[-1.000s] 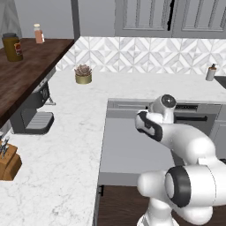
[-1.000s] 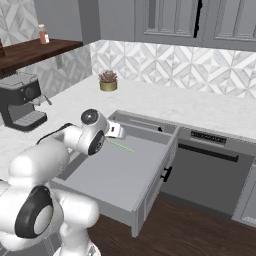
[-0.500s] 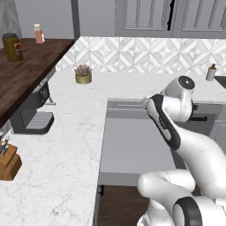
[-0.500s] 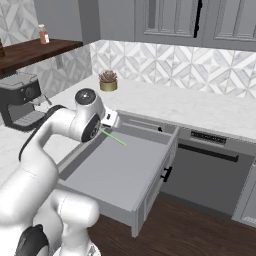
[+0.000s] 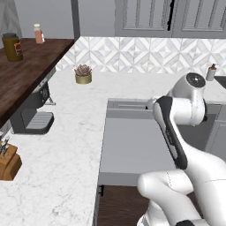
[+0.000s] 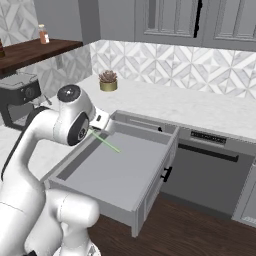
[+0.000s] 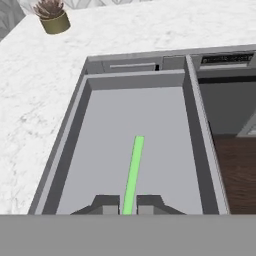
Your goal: Take a straw from the drawer in front and place it inside the glass cup on the dining counter.
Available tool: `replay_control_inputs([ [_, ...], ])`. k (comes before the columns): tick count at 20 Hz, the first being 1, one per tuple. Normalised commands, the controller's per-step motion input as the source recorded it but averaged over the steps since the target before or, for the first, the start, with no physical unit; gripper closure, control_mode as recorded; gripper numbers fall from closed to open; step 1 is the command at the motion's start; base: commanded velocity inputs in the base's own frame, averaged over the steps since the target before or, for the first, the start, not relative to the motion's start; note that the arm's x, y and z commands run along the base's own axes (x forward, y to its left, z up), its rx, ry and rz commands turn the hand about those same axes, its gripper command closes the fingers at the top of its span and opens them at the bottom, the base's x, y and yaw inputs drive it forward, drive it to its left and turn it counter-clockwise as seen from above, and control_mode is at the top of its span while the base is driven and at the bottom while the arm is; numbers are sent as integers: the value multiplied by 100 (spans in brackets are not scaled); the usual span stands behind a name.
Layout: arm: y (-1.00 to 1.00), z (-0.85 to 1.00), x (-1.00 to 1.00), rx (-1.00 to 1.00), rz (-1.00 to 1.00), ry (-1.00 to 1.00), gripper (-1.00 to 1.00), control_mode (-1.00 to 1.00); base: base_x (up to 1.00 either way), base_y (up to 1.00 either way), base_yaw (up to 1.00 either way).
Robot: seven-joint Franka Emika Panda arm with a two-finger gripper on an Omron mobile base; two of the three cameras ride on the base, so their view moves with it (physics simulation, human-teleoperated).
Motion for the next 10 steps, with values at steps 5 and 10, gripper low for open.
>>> replay_control_inputs([
  [5, 0, 0, -42, -3, -7, 0, 100, 100, -14, 0, -2],
  [10, 0, 0, 0, 0, 0, 0, 100, 100, -97, -5, -16],
])
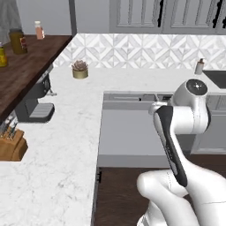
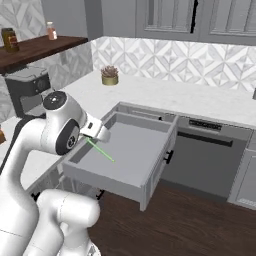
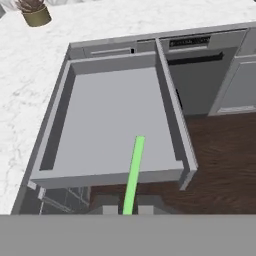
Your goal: Take a straw from the drawer in front and place it inside the glass cup on the dining counter.
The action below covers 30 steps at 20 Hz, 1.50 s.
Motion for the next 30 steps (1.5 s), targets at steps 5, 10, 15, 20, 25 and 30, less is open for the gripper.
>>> replay_control_inputs([
  [5, 0, 0, 0, 0, 0, 0, 100, 100, -54, -45, -56],
  [10, 0, 0, 0, 0, 0, 0, 100, 100, 1, -67, -77],
  [15, 0, 0, 0, 0, 0, 0, 100, 100, 12, -93, -64],
  [20, 0, 0, 0, 0, 0, 0, 100, 100, 23, -99, -59],
  [25, 0, 0, 0, 0, 0, 0, 100, 100, -2, -98, -56],
  [30, 0, 0, 0, 0, 0, 0, 100, 100, -48, -100, -45],
])
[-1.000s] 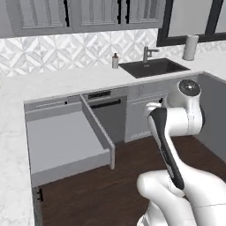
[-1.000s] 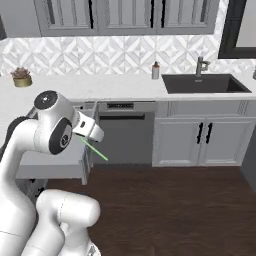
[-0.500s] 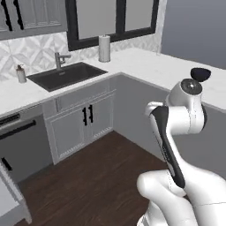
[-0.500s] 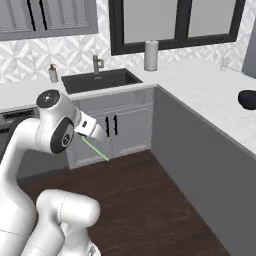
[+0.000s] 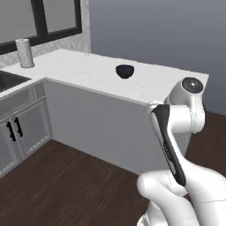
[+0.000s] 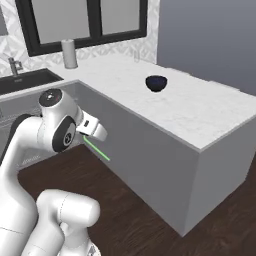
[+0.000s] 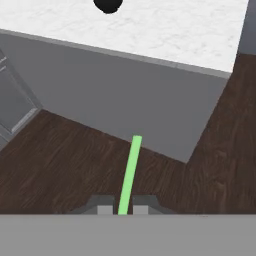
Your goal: Take a straw from the drawer in front and place it inside the glass cup on the dining counter.
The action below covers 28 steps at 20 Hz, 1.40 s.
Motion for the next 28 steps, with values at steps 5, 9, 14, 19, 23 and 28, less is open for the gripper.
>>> replay_control_inputs([
  [5, 0, 0, 0, 0, 0, 0, 100, 100, -24, -100, -36],
  [9, 0, 0, 0, 0, 0, 0, 100, 100, 15, -100, -8],
  [14, 0, 0, 0, 0, 0, 0, 100, 100, 41, -100, 2],
  [19, 0, 0, 0, 0, 0, 0, 100, 100, 65, -100, 16],
  [23, 0, 0, 0, 0, 0, 0, 100, 100, 81, -100, 27],
  [28, 0, 0, 0, 0, 0, 0, 100, 100, 65, -100, 34],
])
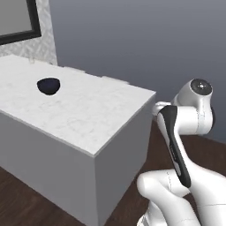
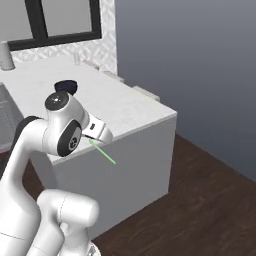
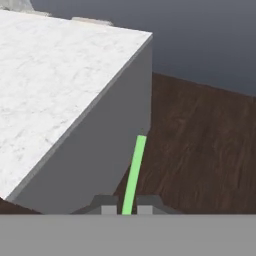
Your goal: Take a straw from the drawer in front and place it inside the glass cup on the dining counter.
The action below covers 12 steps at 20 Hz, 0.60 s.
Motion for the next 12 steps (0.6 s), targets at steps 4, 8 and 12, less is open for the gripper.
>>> replay_control_inputs([
  [4, 0, 0, 0, 0, 0, 0, 100, 100, 56, -100, 34],
  [8, 0, 0, 0, 0, 0, 0, 100, 100, 46, -100, 32],
  [12, 0, 0, 0, 0, 0, 0, 100, 100, 43, -100, 30],
])
